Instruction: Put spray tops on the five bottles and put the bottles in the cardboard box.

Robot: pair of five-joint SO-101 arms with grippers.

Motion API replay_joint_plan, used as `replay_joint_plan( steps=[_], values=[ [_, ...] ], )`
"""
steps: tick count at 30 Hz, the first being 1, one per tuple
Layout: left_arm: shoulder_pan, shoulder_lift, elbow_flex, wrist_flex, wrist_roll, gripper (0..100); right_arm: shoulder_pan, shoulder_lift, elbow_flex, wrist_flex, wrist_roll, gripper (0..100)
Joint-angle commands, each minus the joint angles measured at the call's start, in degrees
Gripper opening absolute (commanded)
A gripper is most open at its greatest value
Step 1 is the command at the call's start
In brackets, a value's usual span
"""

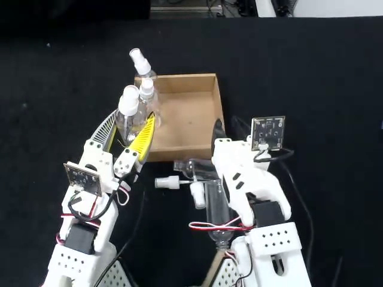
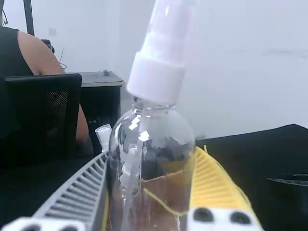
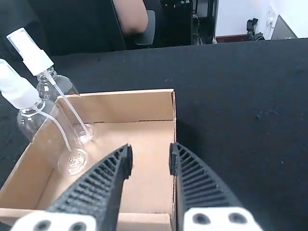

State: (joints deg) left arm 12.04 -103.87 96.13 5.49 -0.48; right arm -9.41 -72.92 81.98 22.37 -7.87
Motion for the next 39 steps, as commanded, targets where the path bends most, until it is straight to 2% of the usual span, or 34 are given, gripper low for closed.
replay_joint_plan(
  steps=[1, 12, 15, 18, 21, 31, 39],
  values=[
    [-0.1, 0.0, 1.3, -1.7, 0.1, 3, 0.8, -1.5, -0.3, -1.6, 0.4, 10.3],
    [-0.2, 0.0, 1.3, -1.8, 0.0, 3, 0.8, -1.4, -0.2, -1.4, 0.4, 10.3],
    [-2.2, 0.1, 1.3, -2.8, 0.0, 3, 0.8, -1.4, -0.2, -1.3, 0.4, 10.3],
    [-6.0, 2.3, 1.3, -7.6, 0.1, 3, 0.8, -1.4, -0.2, -1.2, 0.4, 10.3],
    [-7.1, 8.2, 1.7, -12.9, 0.1, 3, 0.8, -1.4, -0.2, -1.2, 0.4, 10.3],
    [-1.7, 29.6, 1.4, -34.5, 0.1, 3, 0.7, -1.7, 0.7, -1.7, 0.4, 10.3],
    [-1.2, 43.7, -6.8, -35.8, 0.4, 3, 0.7, -1.7, 0.6, -1.7, 0.4, 10.3]
  ],
)
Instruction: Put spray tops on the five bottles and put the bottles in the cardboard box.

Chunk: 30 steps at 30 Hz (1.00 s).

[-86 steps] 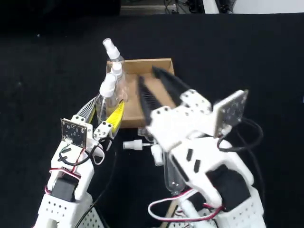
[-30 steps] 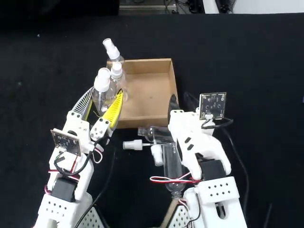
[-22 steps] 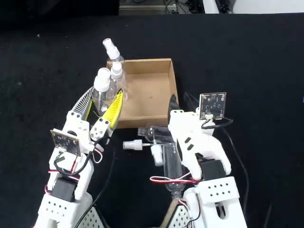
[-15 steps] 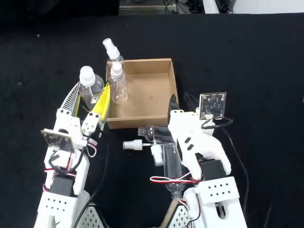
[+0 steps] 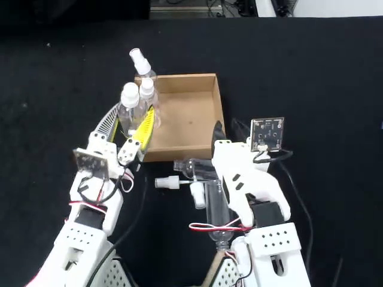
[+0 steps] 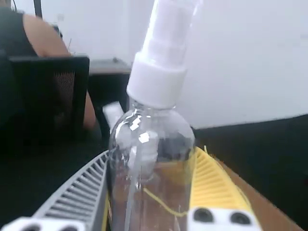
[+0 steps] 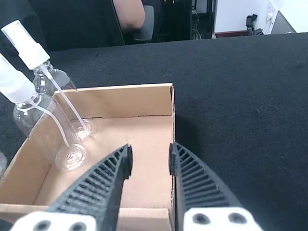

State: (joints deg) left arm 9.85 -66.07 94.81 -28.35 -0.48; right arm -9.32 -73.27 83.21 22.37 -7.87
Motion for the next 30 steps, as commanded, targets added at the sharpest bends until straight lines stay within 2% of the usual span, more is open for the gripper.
replay_joint_plan(
  steps=[1, 19, 21, 26, 30],
  values=[
    [1.1, 7.6, -6.4, -2.0, 0.4, 3, 0.7, -1.4, -0.7, -1.7, 0.4, 10.3],
    [0.9, 31.6, -18.1, -2.2, 0.5, 3, 0.7, -1.4, -0.7, -1.7, 0.4, 10.3],
    [0.7, 34.2, -18.5, -5.5, 0.5, 3, 0.7, -1.4, -0.7, -1.7, 0.4, 10.3],
    [1.1, 41.8, -16.8, -20.8, 0.5, 3, 0.7, -1.4, -0.7, -1.7, 0.4, 10.3],
    [0.7, 49.1, -17.5, -25.3, 0.5, 3, 0.7, -1.4, -0.7, -1.7, 0.5, 10.3]
  ],
)
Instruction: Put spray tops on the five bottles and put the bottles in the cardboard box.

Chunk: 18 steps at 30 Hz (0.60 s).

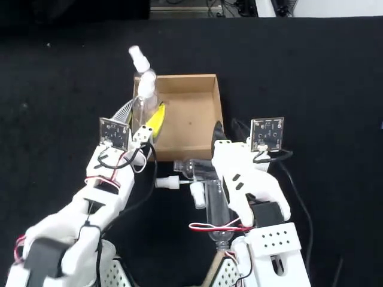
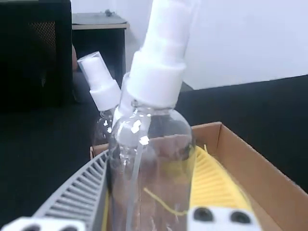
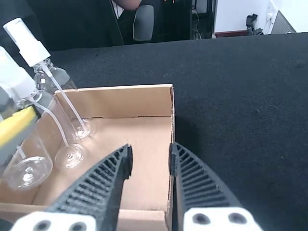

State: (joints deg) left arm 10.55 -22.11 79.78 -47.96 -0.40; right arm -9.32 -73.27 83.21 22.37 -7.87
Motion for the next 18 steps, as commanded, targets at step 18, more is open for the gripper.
replay_joint_plan(
  steps=[18],
  values=[
    [0.3, 16.8, -2.4, -19.3, 0.5, 3, 0.7, -1.1, -0.2, -4.0, 0.7, 10.3]
  ],
)
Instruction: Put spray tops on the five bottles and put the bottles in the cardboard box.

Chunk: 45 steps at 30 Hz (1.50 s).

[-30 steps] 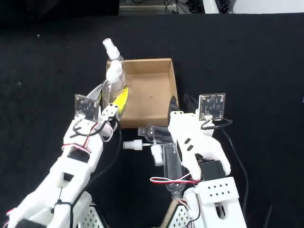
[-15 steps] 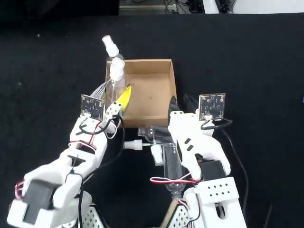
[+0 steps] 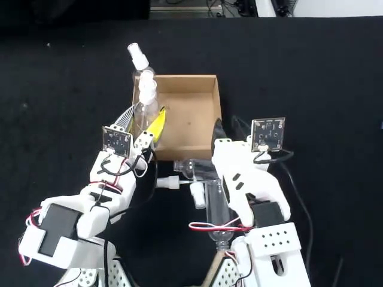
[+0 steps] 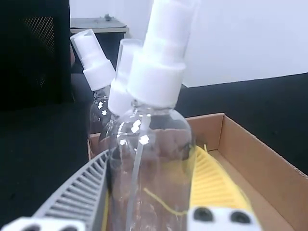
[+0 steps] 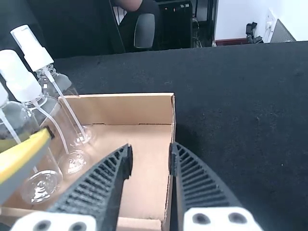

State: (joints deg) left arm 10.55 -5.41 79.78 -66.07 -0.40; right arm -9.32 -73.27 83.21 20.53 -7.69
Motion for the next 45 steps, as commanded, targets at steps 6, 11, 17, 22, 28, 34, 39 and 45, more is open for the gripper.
replay_joint_plan(
  steps=[6, 11, 17, 22, 28, 34, 39, 45],
  values=[
    [0.3, 0.2, -1.7, -1.1, 0.5, 3, 0.7, -1.0, -0.2, -2.1, 0.5, 10.3],
    [0.0, -0.2, -1.8, 1.8, 0.5, 3, 0.7, -1.0, -0.1, -2.1, 0.5, 10.3],
    [0.1, -0.4, -1.5, 0.4, 0.5, 3, 0.7, -0.9, -0.1, -2.1, 0.5, 10.3],
    [-0.1, -0.5, -1.5, 0.4, 0.5, 3, 0.7, -1.4, 0.6, -2.3, 0.6, 10.3],
    [-0.1, -0.5, -1.5, 0.4, 0.5, 3, 0.7, -1.4, 0.7, -2.3, 0.6, 10.3],
    [-0.1, -7.6, -0.7, 1.8, 0.5, 3, 0.7, -1.4, 0.7, -2.3, 0.6, 10.3],
    [-0.2, -16.7, 0.5, 14.2, 0.5, 3, 0.7, -1.4, 0.7, -2.3, 0.6, 10.3],
    [-2.3, -29.1, 2.0, 23.6, 0.5, 3, 0.7, -1.3, 0.7, -2.3, 0.6, 10.3]
  ],
)
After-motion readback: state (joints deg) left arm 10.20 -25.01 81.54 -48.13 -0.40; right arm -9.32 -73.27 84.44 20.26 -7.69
